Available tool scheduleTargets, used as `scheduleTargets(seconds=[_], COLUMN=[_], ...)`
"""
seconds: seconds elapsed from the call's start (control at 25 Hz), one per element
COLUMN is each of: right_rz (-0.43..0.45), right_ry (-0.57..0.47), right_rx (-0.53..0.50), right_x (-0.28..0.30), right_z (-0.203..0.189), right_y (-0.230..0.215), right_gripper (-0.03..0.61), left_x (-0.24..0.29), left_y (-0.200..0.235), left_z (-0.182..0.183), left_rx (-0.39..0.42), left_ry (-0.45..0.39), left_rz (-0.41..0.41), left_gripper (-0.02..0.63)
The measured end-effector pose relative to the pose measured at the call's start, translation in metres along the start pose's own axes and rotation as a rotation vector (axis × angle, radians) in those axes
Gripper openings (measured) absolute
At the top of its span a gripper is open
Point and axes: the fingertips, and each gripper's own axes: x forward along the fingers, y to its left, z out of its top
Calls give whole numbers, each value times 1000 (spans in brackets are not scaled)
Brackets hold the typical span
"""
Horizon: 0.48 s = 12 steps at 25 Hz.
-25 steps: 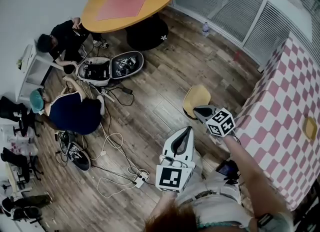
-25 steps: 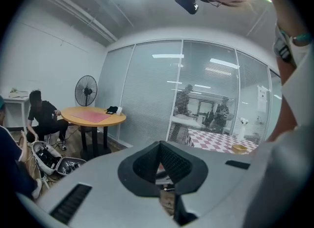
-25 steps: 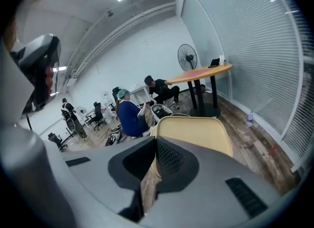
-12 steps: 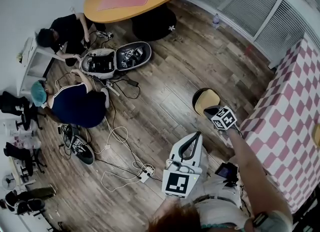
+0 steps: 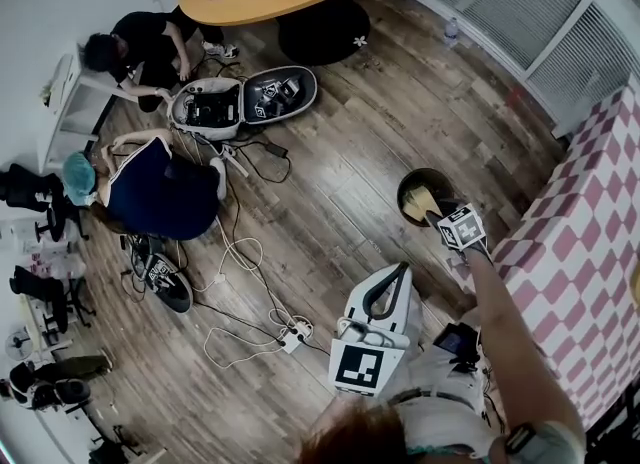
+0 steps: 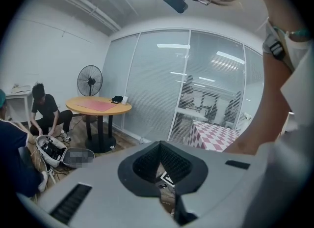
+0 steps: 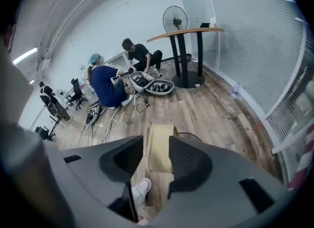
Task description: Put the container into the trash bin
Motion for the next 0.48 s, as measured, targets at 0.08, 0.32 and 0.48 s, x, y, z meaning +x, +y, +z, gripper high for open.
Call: scheduleTargets(seconds=[0.08,0.32,0.48], right_rz=[-14,-11,-4], right_ry=[5,10,6], right_rx=[11,-5,-14], right_x=[-5,-20,-30], right_z=[-2,-7,-11], right_y=[-2,0,4], right_gripper=[155,150,135], left_x=[-3,-5,-6], left_y=[1,-4,-9], left_z=[-2,-2,2], left_rx=[-13,-24,-24], left_ry=[4,0,-10], left_rz=[7,-1,-10], left_gripper=[6,6,6])
